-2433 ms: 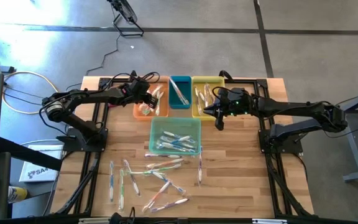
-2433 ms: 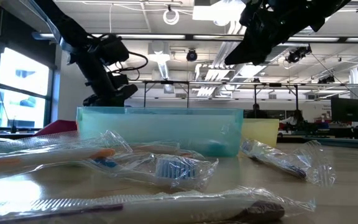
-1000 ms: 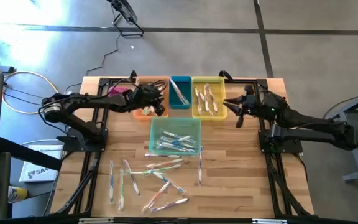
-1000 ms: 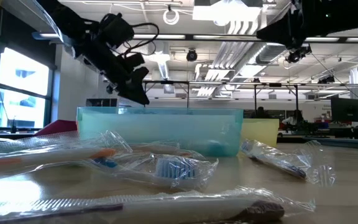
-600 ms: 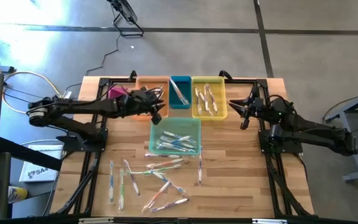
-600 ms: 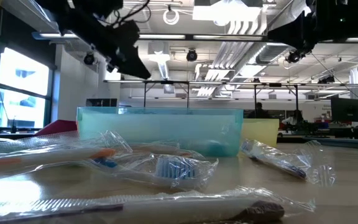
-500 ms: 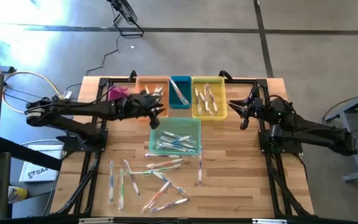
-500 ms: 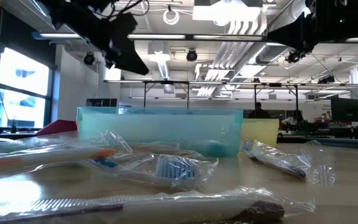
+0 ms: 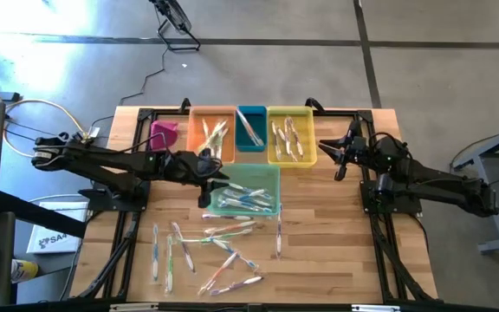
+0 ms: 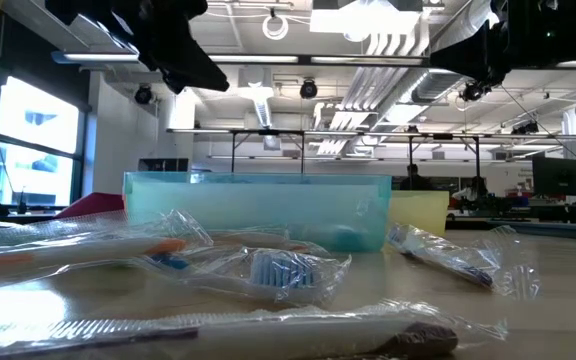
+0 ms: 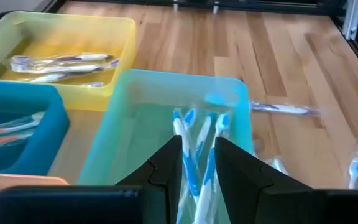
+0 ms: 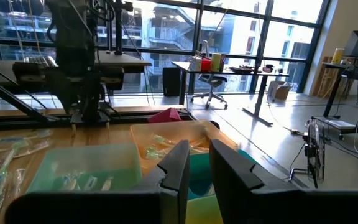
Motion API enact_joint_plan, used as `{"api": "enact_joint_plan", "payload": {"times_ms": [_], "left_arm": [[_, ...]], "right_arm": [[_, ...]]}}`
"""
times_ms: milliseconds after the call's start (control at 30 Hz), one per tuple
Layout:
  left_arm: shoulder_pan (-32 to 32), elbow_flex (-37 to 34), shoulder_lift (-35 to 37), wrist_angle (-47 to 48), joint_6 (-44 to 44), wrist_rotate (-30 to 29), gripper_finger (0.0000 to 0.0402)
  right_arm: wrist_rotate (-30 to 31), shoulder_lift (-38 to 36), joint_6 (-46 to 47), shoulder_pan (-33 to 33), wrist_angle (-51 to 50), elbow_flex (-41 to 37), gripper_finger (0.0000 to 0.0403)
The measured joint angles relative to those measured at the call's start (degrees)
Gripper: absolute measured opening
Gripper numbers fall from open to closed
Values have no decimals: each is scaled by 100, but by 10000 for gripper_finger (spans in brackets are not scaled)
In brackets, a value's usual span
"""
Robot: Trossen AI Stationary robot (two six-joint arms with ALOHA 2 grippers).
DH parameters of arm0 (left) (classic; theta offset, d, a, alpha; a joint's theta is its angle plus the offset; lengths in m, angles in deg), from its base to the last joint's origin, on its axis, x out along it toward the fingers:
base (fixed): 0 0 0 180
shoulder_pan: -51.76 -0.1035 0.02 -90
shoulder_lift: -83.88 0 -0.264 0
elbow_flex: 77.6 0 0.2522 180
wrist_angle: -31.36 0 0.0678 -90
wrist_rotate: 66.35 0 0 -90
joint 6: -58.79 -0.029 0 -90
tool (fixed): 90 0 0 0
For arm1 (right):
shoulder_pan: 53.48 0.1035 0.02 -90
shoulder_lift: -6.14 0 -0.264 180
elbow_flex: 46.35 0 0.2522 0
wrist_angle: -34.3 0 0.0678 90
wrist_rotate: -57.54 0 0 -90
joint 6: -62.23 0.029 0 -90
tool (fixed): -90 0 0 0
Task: Pick & Place Toothbrushes
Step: Put the green toothbrush into the orange bin
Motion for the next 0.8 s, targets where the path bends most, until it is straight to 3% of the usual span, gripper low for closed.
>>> {"api": "enact_joint_plan", "payload": {"times_ms": [500, 800], "left_arm": [[127, 0, -26, 19, 168, 2, 90], [129, 0, -2, 67, 1209, 1383, 90]], "right_arm": [[-18, 2, 146, 0, 66, 0, 55], [-17, 2, 146, 0, 64, 0, 55]]}}
